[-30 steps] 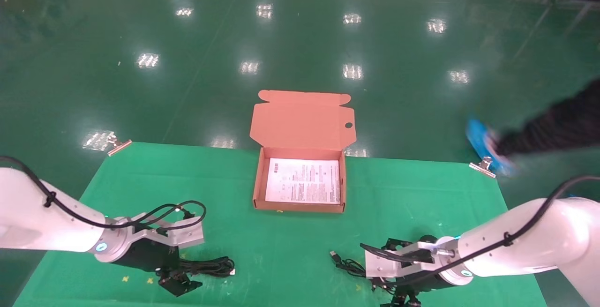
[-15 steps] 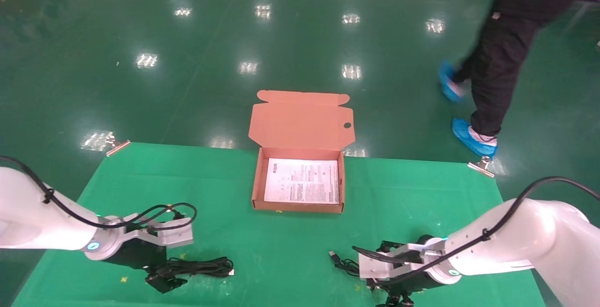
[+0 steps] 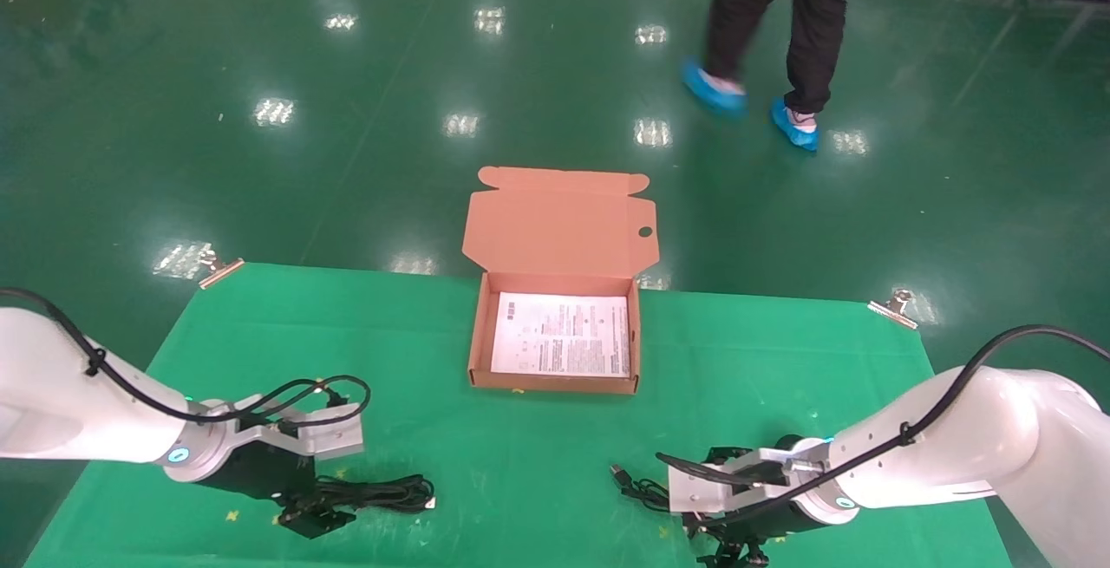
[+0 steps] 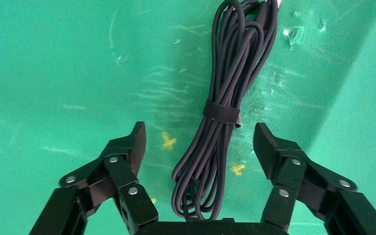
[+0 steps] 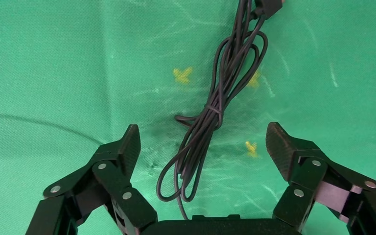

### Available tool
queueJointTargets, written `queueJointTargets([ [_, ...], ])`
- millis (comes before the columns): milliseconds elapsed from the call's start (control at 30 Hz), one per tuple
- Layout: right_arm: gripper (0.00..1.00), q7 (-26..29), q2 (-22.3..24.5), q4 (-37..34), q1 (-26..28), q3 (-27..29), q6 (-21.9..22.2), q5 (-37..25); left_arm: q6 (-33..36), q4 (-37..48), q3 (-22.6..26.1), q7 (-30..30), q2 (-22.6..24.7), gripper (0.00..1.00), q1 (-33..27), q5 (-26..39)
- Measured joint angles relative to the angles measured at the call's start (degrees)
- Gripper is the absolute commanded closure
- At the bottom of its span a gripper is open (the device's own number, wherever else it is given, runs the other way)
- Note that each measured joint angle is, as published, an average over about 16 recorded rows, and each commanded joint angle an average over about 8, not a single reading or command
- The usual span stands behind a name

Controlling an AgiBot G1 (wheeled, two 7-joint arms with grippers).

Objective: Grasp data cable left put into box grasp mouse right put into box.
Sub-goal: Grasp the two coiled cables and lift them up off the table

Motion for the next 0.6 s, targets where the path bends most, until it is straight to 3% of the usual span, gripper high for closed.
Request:
queueJointTargets([
  [600, 1.00, 0.27, 0.29, 0.55, -0.03, -0.02, -0.03, -0.15, 0.53, -0.60, -0.08, -0.36, -0.10, 1.00, 0.17, -0.16],
])
